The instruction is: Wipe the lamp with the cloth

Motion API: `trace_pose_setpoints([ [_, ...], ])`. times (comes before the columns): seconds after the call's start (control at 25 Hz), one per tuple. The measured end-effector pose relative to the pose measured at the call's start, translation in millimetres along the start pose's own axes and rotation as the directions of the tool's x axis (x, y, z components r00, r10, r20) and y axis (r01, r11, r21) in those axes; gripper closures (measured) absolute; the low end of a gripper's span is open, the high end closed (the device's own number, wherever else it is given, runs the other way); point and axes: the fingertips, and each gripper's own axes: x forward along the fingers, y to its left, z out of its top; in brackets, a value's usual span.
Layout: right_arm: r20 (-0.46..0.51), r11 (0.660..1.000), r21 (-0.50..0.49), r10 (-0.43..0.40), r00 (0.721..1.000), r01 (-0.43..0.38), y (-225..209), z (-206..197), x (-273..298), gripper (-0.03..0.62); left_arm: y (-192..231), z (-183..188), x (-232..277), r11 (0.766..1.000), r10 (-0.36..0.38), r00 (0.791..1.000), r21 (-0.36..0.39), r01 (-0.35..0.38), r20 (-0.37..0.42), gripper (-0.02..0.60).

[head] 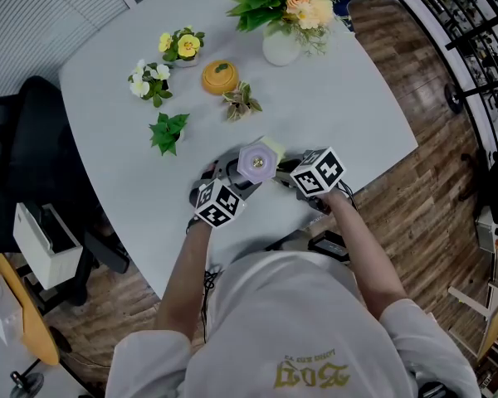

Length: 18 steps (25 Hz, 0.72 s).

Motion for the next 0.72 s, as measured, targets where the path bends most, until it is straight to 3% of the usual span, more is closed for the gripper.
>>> trace_pose_setpoints([
  [0.72,0.089,0.995,0.033,-0.099,0.991,0.097,-22.8,22.9,-3.7,0.551,0.0,0.7,-0.5,1.0,0.0,1.0,-0.003,0.0,0.0,0.276],
])
